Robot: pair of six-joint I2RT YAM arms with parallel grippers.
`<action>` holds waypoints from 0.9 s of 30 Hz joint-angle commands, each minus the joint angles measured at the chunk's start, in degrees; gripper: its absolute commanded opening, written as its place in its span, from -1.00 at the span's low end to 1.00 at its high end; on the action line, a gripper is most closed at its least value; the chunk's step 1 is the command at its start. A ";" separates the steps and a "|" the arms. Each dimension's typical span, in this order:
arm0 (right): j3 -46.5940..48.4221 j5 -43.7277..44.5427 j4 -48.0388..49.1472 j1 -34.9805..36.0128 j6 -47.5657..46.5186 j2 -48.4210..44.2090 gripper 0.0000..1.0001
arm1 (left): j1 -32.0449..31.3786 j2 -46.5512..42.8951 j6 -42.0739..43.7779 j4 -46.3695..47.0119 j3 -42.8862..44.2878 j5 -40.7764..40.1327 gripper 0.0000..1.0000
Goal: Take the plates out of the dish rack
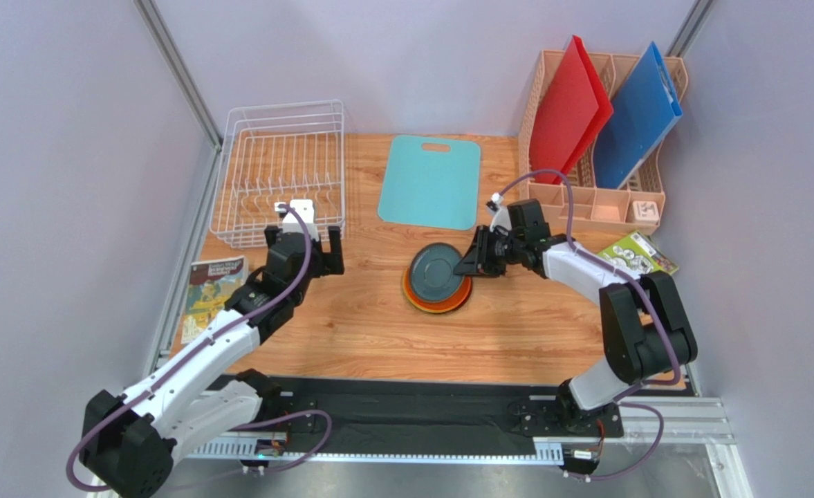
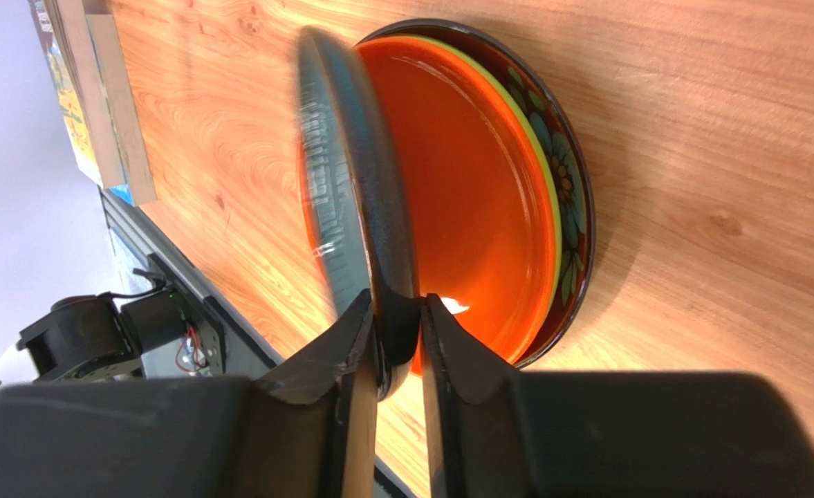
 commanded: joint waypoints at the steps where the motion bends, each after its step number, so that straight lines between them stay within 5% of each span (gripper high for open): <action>1: 2.86 -2.74 -1.02 0.06 -1.35 0.35 -0.50 | -0.20 1.12 1.21 -2.42 3.36 1.74 0.99; 18: 3.83 3.58 -10.16 0.06 -7.33 -0.97 0.03 | -0.11 1.30 0.25 -4.45 4.42 1.57 0.99; 27: 1.82 28.88 -14.21 1.38 -9.61 -13.34 0.12 | -0.19 4.81 -0.63 -7.26 7.76 -2.38 0.99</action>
